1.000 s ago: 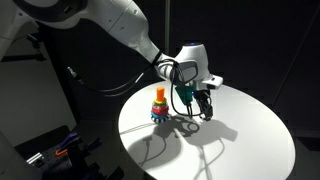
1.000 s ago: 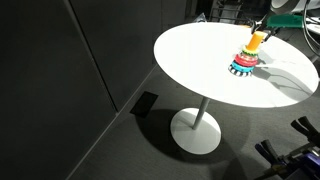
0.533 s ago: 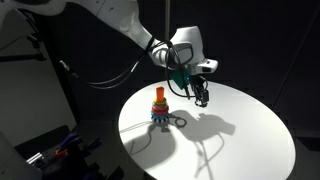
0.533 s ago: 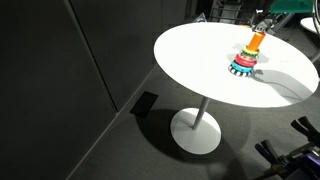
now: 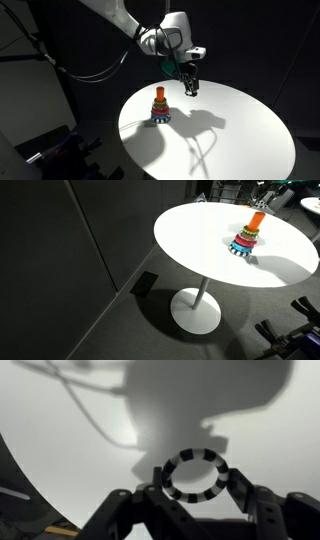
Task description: Place the black and white ring on the stack
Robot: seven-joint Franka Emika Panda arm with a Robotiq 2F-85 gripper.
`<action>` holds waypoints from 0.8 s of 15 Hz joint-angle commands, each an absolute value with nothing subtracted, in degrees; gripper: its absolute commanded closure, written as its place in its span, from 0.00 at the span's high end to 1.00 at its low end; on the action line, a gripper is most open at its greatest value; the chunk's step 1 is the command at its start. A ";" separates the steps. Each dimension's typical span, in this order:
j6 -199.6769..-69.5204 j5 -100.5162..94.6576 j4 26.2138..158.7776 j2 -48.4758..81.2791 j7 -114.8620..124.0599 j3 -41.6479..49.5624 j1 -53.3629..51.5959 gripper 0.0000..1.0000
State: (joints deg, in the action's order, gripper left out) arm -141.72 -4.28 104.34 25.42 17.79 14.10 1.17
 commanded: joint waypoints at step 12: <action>-138.15 -5.25 115.78 12.02 14.09 7.79 1.19 0.41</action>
State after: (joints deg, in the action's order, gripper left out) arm -139.16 -4.77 112.75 15.63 15.36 8.71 0.96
